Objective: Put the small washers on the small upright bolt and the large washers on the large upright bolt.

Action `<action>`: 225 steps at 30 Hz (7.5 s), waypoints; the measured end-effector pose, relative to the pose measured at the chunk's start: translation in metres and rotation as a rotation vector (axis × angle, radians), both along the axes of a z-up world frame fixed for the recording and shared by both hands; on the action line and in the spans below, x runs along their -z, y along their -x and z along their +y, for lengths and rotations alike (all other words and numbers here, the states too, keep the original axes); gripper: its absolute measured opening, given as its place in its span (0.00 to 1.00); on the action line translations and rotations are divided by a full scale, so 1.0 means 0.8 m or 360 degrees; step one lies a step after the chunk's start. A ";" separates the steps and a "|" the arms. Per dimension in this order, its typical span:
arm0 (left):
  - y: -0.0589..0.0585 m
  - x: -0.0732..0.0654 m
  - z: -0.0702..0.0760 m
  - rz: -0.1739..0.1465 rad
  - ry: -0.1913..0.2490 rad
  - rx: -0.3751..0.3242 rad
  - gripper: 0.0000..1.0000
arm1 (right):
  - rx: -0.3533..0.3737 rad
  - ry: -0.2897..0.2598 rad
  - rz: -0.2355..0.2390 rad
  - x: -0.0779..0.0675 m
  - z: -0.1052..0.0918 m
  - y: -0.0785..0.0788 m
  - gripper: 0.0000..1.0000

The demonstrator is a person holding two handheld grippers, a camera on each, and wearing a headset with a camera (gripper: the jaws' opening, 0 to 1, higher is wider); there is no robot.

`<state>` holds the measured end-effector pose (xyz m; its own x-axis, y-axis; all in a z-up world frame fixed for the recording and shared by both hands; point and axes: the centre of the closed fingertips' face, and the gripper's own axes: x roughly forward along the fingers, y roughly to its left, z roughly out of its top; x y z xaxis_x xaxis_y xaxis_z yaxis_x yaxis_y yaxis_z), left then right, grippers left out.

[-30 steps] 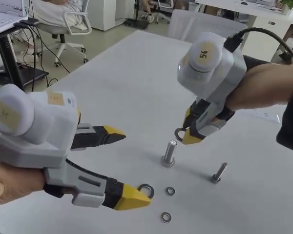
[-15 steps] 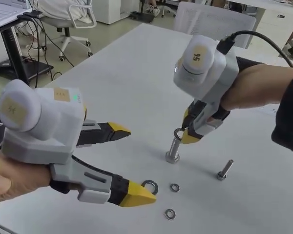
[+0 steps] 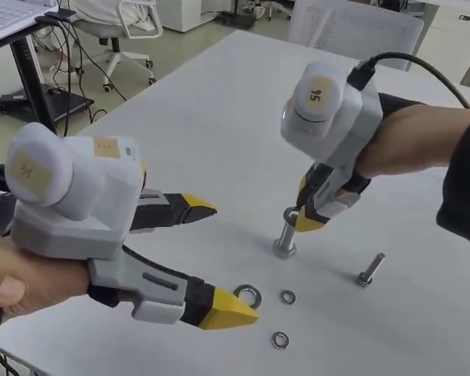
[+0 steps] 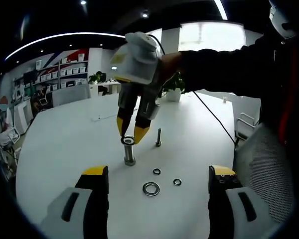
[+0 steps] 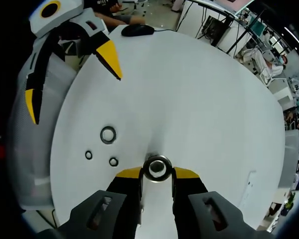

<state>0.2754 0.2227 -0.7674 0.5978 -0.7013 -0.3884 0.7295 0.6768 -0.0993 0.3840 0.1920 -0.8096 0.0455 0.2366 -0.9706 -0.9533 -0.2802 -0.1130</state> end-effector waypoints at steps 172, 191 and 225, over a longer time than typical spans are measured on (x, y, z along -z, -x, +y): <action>0.049 -0.007 0.015 -0.0012 0.0002 -0.0096 0.82 | -0.0097 -0.0028 0.0188 0.088 0.035 0.116 0.28; 0.046 -0.004 0.013 -0.0001 0.0001 -0.0087 0.82 | -0.0090 -0.0025 0.0193 0.087 0.033 0.114 0.24; 0.038 -0.002 0.006 0.0002 -0.0003 -0.0048 0.82 | 0.0007 0.0000 0.0167 0.054 -0.011 0.095 0.23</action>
<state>0.2450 0.2276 -0.7660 0.6183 -0.6823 -0.3901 0.7086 0.6987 -0.0989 0.3082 0.1831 -0.8530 -0.0556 0.2365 -0.9700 -0.9610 -0.2763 -0.0123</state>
